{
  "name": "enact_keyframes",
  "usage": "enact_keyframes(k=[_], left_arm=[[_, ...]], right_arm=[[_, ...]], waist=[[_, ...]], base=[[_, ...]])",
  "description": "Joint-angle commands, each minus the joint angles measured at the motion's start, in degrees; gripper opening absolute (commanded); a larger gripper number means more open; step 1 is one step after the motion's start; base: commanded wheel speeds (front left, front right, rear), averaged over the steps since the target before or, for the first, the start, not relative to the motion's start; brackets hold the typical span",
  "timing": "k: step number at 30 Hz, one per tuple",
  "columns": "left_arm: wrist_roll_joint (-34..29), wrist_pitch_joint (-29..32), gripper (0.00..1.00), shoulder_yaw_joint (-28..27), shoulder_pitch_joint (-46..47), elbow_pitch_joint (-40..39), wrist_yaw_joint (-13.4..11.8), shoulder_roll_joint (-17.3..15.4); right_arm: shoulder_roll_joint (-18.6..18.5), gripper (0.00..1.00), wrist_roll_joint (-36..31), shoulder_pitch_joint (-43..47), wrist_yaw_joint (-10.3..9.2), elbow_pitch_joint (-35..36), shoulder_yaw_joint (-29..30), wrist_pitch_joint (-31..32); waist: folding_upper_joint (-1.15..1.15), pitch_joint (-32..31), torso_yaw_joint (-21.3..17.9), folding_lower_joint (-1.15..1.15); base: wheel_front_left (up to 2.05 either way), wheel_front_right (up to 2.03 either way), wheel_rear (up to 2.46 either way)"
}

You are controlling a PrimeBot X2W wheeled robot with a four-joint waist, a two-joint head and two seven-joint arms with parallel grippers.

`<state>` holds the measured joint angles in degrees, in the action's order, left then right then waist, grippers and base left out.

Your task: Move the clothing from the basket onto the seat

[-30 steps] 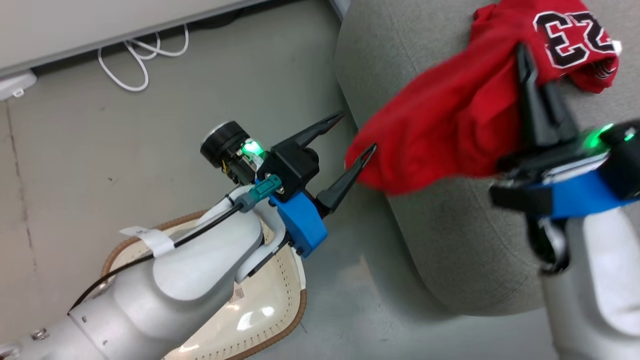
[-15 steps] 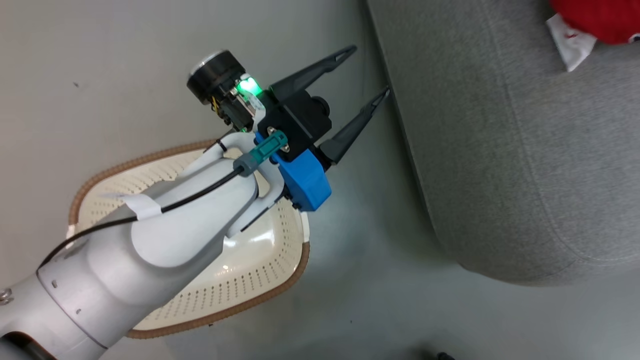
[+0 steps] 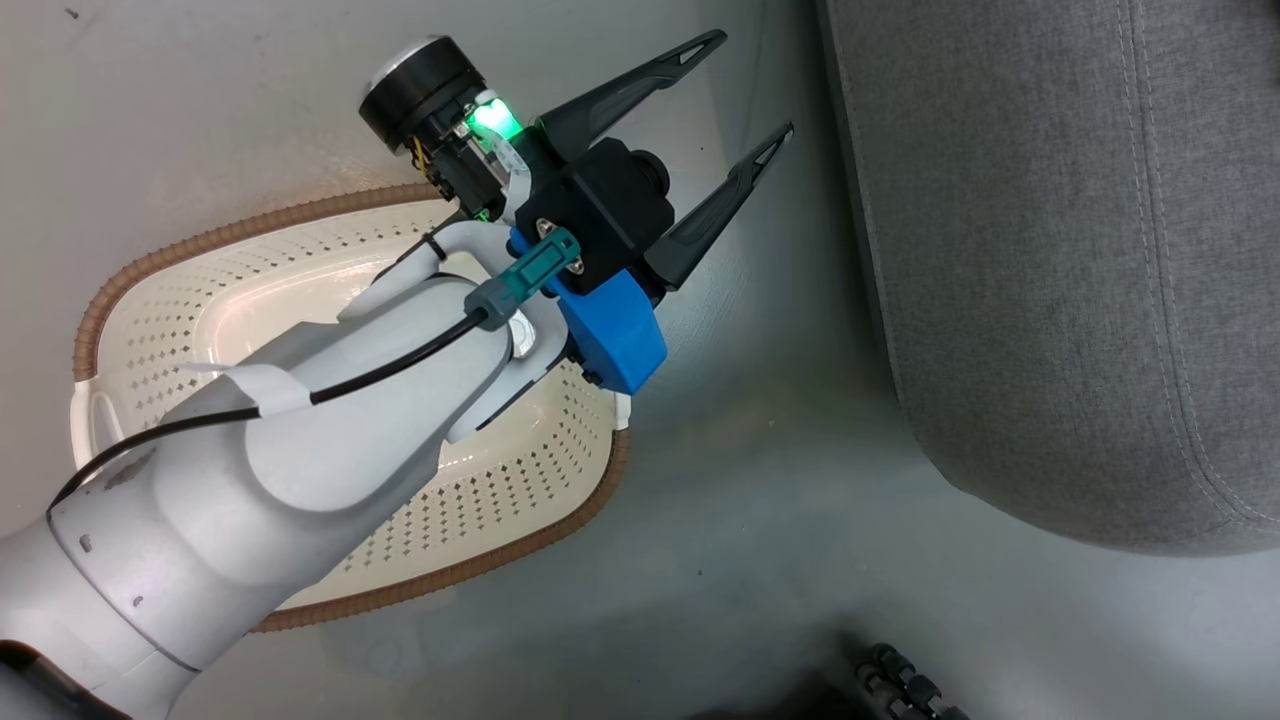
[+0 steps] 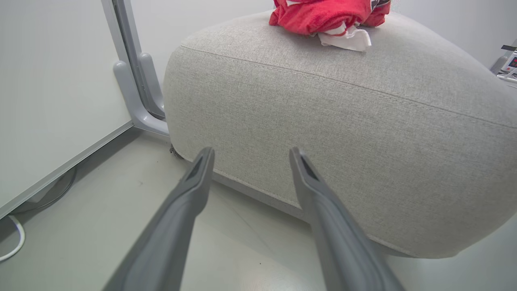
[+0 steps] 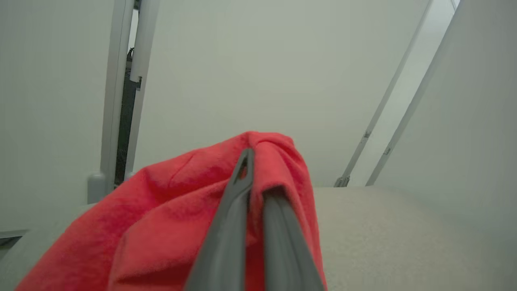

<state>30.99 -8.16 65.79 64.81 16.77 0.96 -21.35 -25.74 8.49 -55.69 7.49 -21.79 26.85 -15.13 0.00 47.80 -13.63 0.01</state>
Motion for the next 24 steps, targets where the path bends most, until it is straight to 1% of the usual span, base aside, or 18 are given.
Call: enact_keyframes(k=[1,5,9,10,11,12,18,24], left_arm=[[-0.2,-0.1,1.00,0.1,1.0,0.1,-0.3,-0.1],[0.0,-0.3,1.00,0.2,1.4,0.2,-0.1,0.1],[0.2,-1.0,1.00,0.1,1.2,0.6,-0.4,0.4],[0.3,-1.2,1.00,0.0,1.1,0.8,-0.5,0.5],[0.3,-1.4,1.00,0.0,0.8,1.0,-0.5,0.6],[0.5,-1.7,1.00,-0.1,0.5,1.2,-0.6,0.6],[1.3,-3.8,1.00,-0.1,-1.6,2.7,-1.1,1.3],[2.7,-5.8,1.00,-1.0,-5.1,4.5,-1.7,2.4]], right_arm=[[0.4,0.00,0.0,1.6,0.01,-1.8,-0.5,0.0],[1.7,0.00,-0.1,2.2,0.02,-5.6,-1.7,0.0],[2.7,0.00,-0.2,3.6,0.01,-6.8,-1.9,0.0],[3.0,0.28,-0.3,3.9,0.01,-6.4,-1.8,0.0],[3.4,0.85,-0.4,4.5,0.02,-5.9,-1.7,0.0],[3.8,1.00,-0.4,5.2,0.01,-5.6,-1.5,0.0],[5.8,1.00,-1.2,11.6,0.01,-2.2,-0.9,0.0],[7.7,1.00,-2.9,20.5,0.02,1.9,-2.0,0.0]], waist=[[0.00,0.2,0.0,-0.01],[0.00,0.6,0.3,-0.01],[0.00,0.3,0.6,-0.01],[0.00,0.1,0.7,-0.01],[0.00,-0.2,0.7,-0.01],[0.00,-0.6,0.7,-0.01],[0.00,-5.1,0.6,-0.01],[0.00,-12.1,1.1,-0.01]], base=[[0.00,0.00,0.00],[0.00,0.00,0.00],[0.00,0.00,0.00],[0.00,0.00,0.00],[0.00,0.00,0.00],[0.00,0.00,0.00],[0.00,0.00,0.00],[0.00,0.00,0.00]])
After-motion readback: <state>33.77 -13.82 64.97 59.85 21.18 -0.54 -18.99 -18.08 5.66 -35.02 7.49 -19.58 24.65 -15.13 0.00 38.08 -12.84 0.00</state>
